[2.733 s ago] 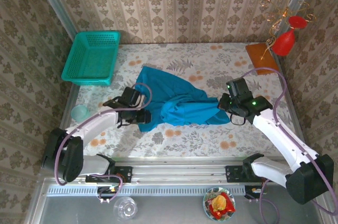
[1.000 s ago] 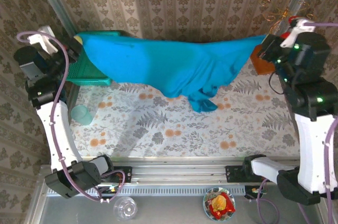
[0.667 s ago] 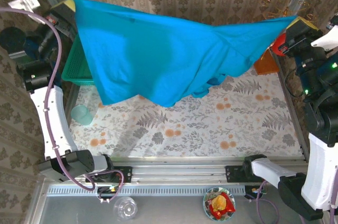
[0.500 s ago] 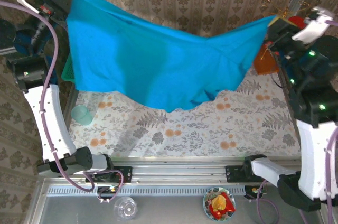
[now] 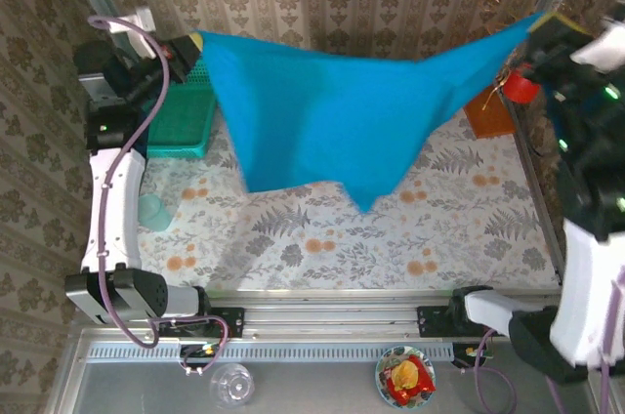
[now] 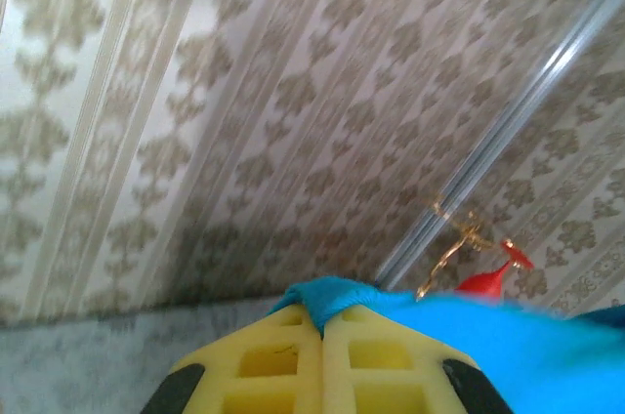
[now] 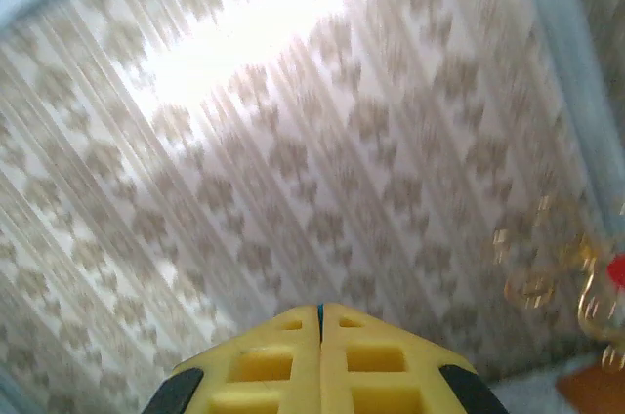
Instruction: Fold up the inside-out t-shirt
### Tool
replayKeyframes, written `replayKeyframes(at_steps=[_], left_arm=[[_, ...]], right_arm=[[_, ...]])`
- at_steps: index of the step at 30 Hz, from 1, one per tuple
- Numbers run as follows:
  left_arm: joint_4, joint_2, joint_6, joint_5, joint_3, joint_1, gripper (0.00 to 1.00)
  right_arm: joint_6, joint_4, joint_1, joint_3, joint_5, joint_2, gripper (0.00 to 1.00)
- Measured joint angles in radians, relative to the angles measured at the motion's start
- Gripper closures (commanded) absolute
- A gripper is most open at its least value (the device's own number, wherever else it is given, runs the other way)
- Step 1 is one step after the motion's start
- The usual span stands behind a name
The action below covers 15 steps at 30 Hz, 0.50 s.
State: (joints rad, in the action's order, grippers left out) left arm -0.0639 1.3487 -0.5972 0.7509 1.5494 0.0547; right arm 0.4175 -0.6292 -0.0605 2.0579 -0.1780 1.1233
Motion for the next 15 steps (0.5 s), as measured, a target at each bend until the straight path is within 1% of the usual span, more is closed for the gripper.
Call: replayKeyframes(at_steps=[2,4,6,8,10,12,15], left_arm=[[-0.013,0.003,-0.012,0.012,0.001,0.035,1.0],[-0.012,0.003,-0.034,0.023,0.057,0.092,1.0],[-0.007,0.002,-0.044,0.023,0.146,0.138,1.0],[0.034,-0.014,-0.05,0.017,0.229,0.166,1.0],[0.078,-0.057,-0.057,0.021,0.232,0.162,1.0],[0.117,-0.109,-0.062,0.035,0.192,0.153,1.0],[0.132,-0.16,-0.064,0.047,0.126,0.162,1.0]], right_arm=[[0.0,0.02,0.0,-0.017,-0.006,-0.067,1.0],[0.011,0.048,0.0,-0.056,0.005,-0.102,1.0],[0.031,0.064,0.0,-0.103,0.026,-0.095,1.0],[0.043,0.061,0.0,-0.144,0.037,-0.049,1.0],[0.051,0.06,0.0,-0.172,0.039,0.0,1.0],[0.053,0.043,0.0,-0.203,0.039,0.039,1.0],[0.053,0.009,0.0,-0.214,0.039,0.044,1.0]])
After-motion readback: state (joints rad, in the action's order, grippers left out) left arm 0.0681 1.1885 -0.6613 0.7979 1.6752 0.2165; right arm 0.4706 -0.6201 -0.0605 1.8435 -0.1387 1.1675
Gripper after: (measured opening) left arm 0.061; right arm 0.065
